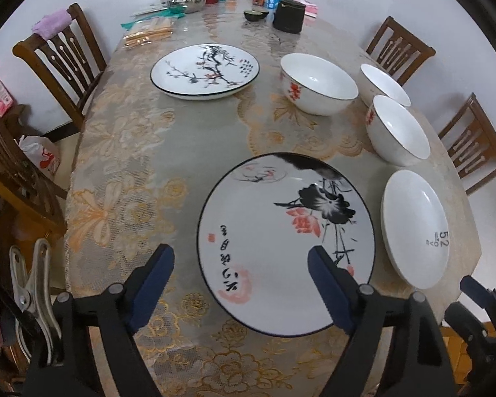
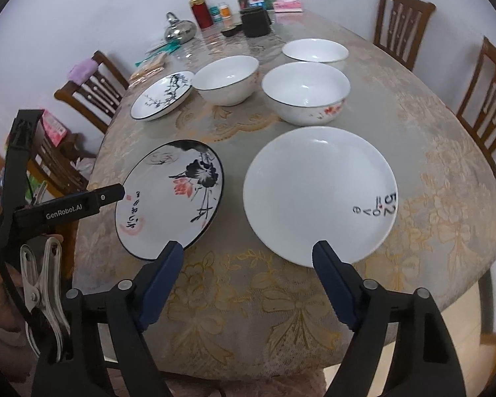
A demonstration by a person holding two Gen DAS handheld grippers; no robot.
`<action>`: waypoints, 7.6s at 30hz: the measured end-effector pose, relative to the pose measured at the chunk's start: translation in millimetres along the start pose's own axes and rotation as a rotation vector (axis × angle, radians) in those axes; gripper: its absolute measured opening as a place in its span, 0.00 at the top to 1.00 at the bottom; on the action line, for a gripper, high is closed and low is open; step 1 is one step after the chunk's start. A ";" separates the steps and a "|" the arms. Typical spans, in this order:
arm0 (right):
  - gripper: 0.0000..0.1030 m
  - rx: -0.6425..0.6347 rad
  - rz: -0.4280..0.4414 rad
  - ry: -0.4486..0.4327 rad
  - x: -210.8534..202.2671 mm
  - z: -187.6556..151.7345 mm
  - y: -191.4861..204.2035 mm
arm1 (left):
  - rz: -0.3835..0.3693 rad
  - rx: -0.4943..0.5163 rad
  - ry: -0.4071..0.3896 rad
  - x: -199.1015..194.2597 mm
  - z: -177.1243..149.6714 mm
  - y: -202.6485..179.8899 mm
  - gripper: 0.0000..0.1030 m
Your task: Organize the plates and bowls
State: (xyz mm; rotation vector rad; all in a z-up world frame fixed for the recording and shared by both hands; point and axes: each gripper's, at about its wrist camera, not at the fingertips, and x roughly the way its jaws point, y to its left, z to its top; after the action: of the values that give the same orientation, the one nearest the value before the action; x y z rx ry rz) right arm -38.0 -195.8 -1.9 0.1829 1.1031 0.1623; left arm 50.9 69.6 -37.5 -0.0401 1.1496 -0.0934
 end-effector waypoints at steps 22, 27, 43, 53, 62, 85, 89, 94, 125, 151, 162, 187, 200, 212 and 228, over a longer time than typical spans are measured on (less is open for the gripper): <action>0.68 -0.008 0.087 0.140 100.2 13.2 42.5 | -0.001 0.059 0.098 71.2 30.8 30.7 0.55; 0.78 0.009 0.078 0.161 117.4 17.8 39.7 | -0.090 0.049 0.114 85.6 32.0 32.8 0.58; 0.81 -0.071 0.067 0.175 120.3 1.4 53.7 | -0.047 0.043 0.084 61.3 -11.0 30.1 0.67; 0.82 -0.181 0.125 0.196 116.7 -14.9 70.5 | 0.019 -0.063 0.098 34.2 -63.6 49.5 0.69; 0.81 -0.204 0.111 0.190 123.0 -11.0 80.1 | 0.073 -0.072 0.055 35.3 -64.1 48.8 0.67; 0.67 -0.165 0.188 0.067 55.0 31.7 84.1 | 0.117 -0.143 -0.058 -47.1 -25.9 81.2 0.55; 0.67 -0.155 0.191 0.049 55.2 52.4 99.0 | 0.097 -0.119 -0.071 -41.9 6.1 88.9 0.55; 0.67 -0.084 0.210 0.054 65.4 82.3 112.0 | 0.091 -0.069 -0.067 -27.2 46.3 100.1 0.55; 0.67 0.085 0.066 0.135 242.7 196.3 146.0 | 0.029 0.012 -0.009 126.5 241.7 133.5 0.55; 0.57 0.291 0.101 0.092 251.0 201.2 133.8 | 0.050 0.070 0.028 185.0 265.2 128.5 0.57; 0.56 0.387 0.113 0.035 268.4 210.2 132.2 | 0.098 0.166 0.053 181.6 260.8 118.2 0.57; 0.80 0.137 0.143 0.219 218.5 119.7 118.7 | -0.174 0.205 0.234 140.0 129.5 111.6 0.64; 0.72 0.222 0.182 0.195 198.8 114.2 90.8 | -0.173 0.165 0.181 146.7 137.3 104.1 0.65; 0.73 0.164 0.180 0.189 214.1 131.7 83.7 | -0.191 0.184 0.155 152.6 144.4 100.5 0.64; 0.85 0.159 0.160 0.154 203.1 130.3 93.6 | -0.184 0.130 0.131 129.3 123.8 117.9 0.65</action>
State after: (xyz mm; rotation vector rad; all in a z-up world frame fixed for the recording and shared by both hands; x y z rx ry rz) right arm 164.8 -68.5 -100.2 0.4069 1.2555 0.2346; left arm 222.6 172.7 -113.9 -0.0247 1.2668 -0.3379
